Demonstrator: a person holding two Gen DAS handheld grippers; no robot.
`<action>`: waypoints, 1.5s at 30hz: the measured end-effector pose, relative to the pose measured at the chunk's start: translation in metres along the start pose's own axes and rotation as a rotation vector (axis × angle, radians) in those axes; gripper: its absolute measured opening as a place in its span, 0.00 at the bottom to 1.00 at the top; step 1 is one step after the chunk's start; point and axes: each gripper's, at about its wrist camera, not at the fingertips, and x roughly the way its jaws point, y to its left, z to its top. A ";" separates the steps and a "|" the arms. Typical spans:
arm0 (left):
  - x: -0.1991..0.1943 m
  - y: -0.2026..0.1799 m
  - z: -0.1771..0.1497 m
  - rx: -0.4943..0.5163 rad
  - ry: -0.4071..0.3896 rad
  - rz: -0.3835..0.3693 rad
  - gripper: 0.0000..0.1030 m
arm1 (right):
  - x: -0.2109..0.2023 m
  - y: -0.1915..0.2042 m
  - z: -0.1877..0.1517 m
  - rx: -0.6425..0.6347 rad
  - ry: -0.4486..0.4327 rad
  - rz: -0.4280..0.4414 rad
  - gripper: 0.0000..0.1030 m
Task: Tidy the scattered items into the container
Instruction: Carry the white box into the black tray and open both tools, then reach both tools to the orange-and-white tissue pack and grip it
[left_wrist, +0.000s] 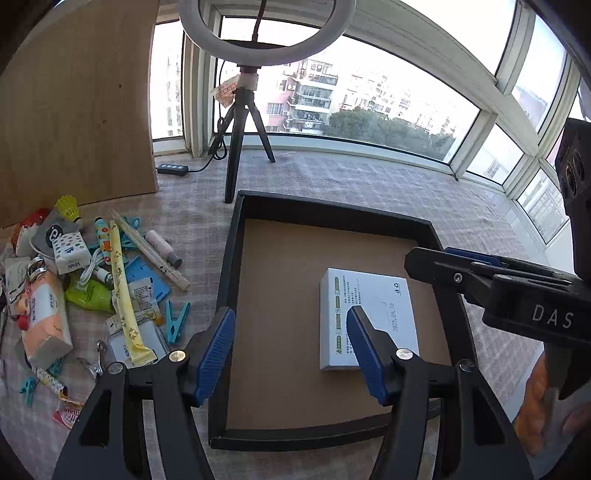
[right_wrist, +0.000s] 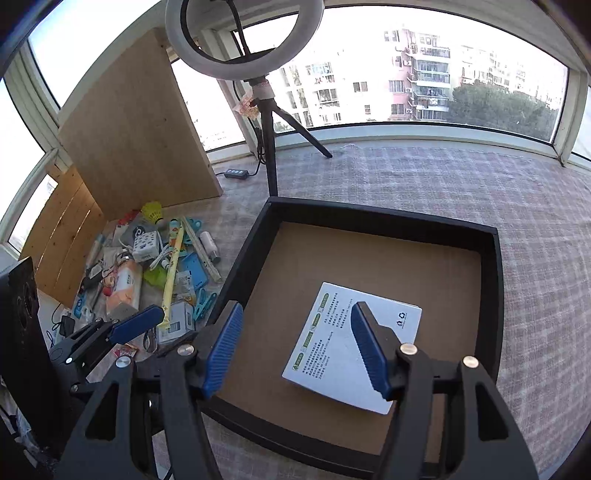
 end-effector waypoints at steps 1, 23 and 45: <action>-0.002 0.011 -0.001 -0.017 -0.003 0.026 0.58 | 0.004 0.010 0.002 -0.023 -0.004 0.016 0.59; -0.056 0.252 -0.088 -0.489 -0.075 0.321 0.58 | 0.139 0.236 0.003 -0.446 0.166 0.221 0.61; -0.010 0.314 -0.087 -0.504 -0.020 0.186 0.58 | 0.232 0.303 0.006 -0.458 0.324 0.242 0.61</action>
